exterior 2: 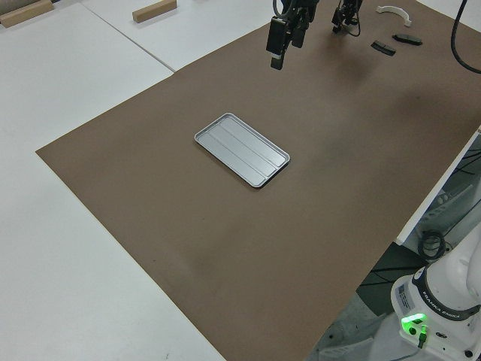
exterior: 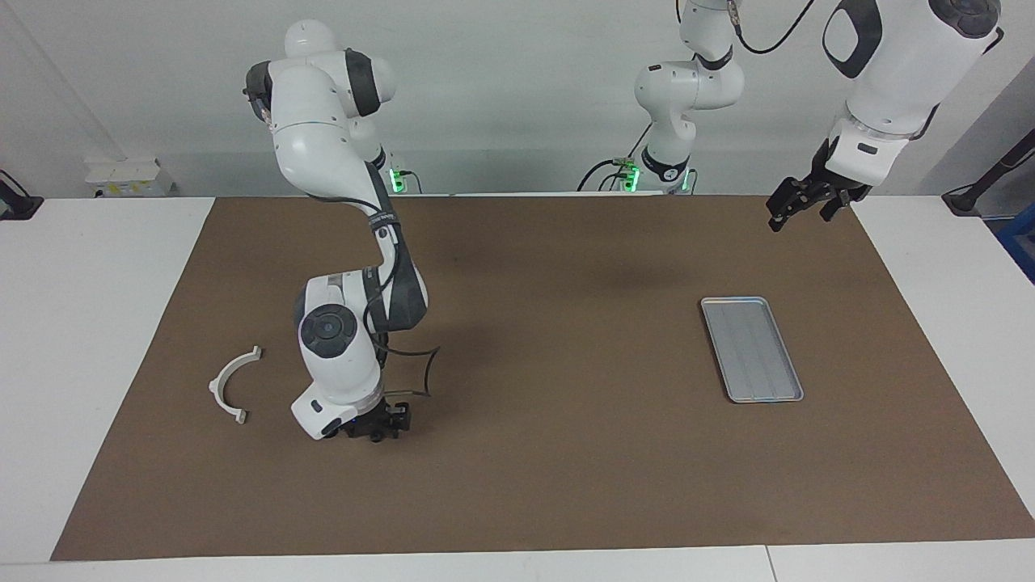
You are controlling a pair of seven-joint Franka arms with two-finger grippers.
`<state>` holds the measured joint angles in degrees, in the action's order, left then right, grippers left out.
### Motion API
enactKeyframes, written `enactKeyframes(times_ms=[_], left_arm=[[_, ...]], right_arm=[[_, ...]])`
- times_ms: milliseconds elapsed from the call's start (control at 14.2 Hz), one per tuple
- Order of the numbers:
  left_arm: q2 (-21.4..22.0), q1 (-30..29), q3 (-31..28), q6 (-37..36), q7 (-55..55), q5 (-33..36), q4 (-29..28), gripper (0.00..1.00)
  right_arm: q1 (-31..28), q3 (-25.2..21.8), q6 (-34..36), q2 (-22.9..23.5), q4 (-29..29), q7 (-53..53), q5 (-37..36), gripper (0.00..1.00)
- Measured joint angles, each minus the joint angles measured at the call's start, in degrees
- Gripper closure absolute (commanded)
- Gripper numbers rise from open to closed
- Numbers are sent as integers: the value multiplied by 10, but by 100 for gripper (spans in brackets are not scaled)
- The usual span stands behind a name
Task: Pick bearing gear from pile to tray
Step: 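Grasp the small dark bearing with the right gripper and lift it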
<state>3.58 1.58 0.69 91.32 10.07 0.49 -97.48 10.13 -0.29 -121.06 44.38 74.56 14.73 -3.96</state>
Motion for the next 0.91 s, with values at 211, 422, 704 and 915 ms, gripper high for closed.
enactKeyframes(times_ms=[211, 422, 704, 915], left_arm=[[0, 0, 0, 0, 0, 0, 0, 0], [0, 0, 0, 0, 0, 0, 0, 0], [0, 0, 0, 0, 0, 0, 0, 0], [0, 0, 0, 0, 0, 0, 0, 0]], right_arm=[[-1, 0, -16, 4, -2, 4, 0, 39], [0, 0, -17, 5, -6, 5, 1, 52], [-1, 1, -17, 5, -9, 11, 2, 84], [-2, 0, -30, 6, -9, 16, 3, 100]])
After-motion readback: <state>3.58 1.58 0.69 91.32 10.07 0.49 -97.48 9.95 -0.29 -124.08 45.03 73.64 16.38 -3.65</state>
